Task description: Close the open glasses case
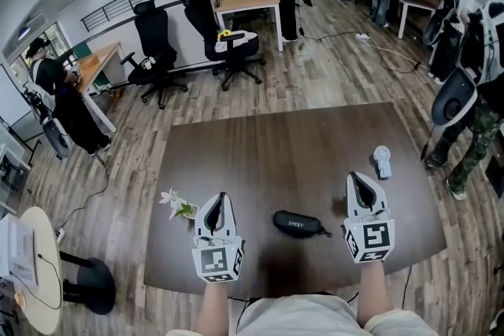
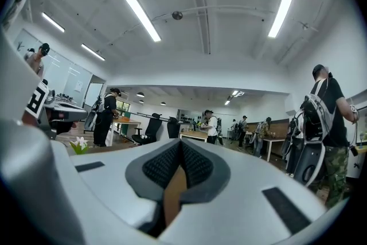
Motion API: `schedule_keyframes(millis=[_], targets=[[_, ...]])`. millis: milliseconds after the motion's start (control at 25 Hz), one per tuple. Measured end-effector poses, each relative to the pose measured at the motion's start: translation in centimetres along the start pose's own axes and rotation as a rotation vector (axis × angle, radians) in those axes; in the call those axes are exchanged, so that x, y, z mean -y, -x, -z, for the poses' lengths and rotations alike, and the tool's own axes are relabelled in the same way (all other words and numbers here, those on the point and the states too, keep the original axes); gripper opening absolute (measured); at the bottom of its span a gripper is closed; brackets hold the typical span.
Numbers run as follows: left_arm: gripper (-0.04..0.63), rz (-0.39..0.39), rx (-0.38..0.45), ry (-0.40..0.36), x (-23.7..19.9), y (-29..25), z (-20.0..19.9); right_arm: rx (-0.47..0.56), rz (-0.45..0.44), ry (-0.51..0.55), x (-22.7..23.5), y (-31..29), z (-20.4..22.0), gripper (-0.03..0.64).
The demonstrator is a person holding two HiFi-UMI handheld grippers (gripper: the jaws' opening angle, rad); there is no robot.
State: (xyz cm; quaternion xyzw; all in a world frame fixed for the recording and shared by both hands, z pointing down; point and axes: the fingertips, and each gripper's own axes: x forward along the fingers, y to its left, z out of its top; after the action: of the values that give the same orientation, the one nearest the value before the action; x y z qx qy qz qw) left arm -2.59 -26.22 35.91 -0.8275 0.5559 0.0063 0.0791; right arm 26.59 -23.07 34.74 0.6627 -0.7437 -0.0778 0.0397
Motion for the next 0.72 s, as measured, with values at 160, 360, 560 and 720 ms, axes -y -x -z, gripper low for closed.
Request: schedule_keyframes(millis=[160,360,560,720], targets=[[0.003,-0.003,0.0,0.002,-0.18,-0.02,0.04,-0.004,-0.004,0.004,-0.16,-0.13,0.03,0.001],[0.003,-0.005,0.0,0.004,-0.12,0.12,-0.09,-0.005,-0.006,0.007,-0.11,-0.02,-0.05,0.001],[0.003,-0.006,0.001,0.003,-0.28,0.18,-0.13,-0.005,-0.004,0.007,-0.22,-0.03,-0.09,0.001],[0.003,-0.005,0.001,0.003,-0.28,0.23,-0.12,-0.008,0.001,0.009,-0.14,0.02,0.06,0.002]])
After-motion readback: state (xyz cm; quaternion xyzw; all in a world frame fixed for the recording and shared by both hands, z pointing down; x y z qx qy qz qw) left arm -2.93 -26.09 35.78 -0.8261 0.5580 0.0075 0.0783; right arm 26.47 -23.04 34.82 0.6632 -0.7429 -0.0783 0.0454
